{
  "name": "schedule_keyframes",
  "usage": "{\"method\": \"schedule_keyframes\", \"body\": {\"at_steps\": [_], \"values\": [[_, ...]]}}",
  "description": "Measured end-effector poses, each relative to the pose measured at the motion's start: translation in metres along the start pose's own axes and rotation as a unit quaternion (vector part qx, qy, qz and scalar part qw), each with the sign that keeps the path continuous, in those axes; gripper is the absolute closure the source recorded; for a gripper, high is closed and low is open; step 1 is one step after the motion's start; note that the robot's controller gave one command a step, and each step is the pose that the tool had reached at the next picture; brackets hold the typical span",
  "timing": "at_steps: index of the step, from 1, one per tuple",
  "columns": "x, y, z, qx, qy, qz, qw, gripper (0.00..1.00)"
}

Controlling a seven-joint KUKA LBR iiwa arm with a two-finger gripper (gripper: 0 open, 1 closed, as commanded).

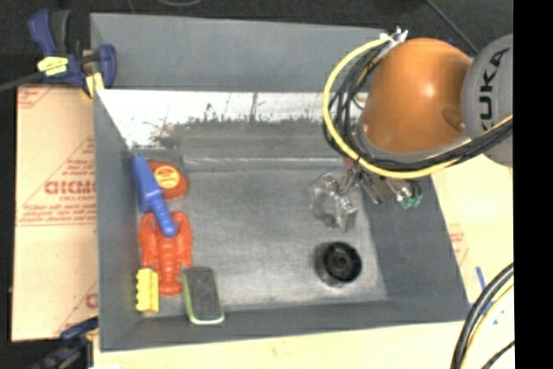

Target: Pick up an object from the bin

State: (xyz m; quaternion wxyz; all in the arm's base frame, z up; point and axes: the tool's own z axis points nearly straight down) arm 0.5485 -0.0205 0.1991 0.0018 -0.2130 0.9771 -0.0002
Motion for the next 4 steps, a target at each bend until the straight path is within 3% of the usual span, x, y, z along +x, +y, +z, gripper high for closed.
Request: {"method": "schedule_keyframes", "body": {"at_steps": [1,2,3,4], "values": [[0.000,0.000,0.000,0.000,0.0001,0.000,1.0000,1.00],[0.042,-0.009,0.022,0.000,0.0004,-0.019,0.9998,0.00],[0.042,-0.009,0.022,0.000,0.0003,-0.019,0.9998,0.00],[0.043,-0.009,0.052,0.001,-0.0024,-0.047,0.9989,0.00]]}}
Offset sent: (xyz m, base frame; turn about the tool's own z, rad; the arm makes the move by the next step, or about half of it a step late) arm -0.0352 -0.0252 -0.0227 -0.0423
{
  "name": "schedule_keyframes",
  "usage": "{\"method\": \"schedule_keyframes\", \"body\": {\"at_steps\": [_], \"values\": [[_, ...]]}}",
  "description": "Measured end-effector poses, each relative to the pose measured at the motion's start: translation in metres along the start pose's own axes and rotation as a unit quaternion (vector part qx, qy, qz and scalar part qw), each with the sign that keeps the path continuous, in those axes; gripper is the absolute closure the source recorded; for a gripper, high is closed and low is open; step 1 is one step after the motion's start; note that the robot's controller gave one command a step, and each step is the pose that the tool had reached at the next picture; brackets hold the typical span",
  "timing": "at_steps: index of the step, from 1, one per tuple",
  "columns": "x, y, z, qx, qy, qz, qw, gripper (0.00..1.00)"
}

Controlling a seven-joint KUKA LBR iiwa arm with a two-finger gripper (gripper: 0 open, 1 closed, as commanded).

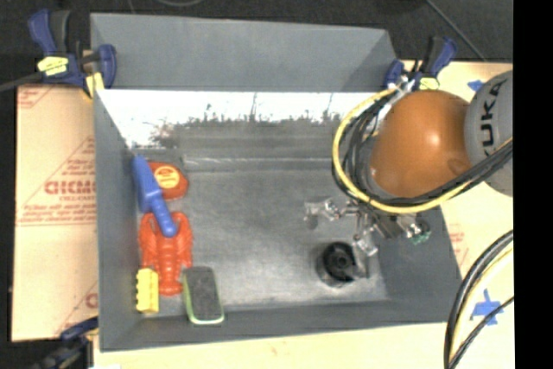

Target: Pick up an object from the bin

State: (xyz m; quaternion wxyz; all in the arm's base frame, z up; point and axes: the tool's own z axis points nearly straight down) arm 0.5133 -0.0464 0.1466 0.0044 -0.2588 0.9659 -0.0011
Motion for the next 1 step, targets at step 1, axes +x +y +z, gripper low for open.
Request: {"method": "schedule_keyframes", "body": {"at_steps": [1], "values": [[0.0013,0.0028,0.0406,-0.001,0.0026,-0.115,0.9934,0.00]]}}
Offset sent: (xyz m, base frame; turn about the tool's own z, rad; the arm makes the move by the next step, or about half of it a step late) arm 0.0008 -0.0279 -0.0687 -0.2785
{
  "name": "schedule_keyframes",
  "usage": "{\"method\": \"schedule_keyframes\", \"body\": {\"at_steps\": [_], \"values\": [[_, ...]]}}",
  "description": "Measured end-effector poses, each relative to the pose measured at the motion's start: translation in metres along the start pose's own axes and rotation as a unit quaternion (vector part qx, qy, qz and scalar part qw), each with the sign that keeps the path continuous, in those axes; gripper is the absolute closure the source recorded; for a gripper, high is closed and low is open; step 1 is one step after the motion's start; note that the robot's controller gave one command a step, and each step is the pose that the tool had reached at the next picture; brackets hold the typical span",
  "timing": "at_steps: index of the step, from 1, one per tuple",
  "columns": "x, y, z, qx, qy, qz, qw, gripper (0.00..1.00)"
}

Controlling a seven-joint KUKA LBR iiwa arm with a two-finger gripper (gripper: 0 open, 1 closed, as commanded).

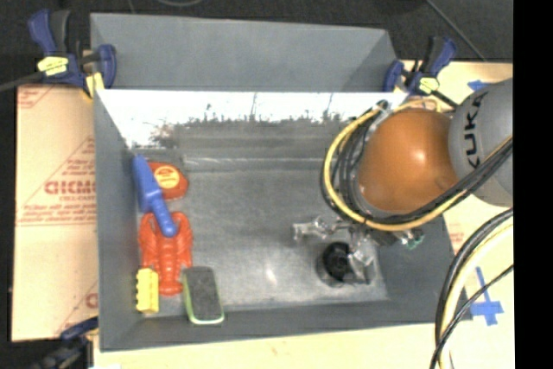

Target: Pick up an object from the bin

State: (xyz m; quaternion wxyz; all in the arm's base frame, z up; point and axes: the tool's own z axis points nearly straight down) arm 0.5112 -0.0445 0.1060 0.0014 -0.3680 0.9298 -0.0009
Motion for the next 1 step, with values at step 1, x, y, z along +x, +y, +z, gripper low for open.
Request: {"method": "schedule_keyframes", "body": {"at_steps": [1], "values": [[0.0180,-0.0249,0.0245,-0.002,0.0019,-0.022,0.9998,1.00]]}}
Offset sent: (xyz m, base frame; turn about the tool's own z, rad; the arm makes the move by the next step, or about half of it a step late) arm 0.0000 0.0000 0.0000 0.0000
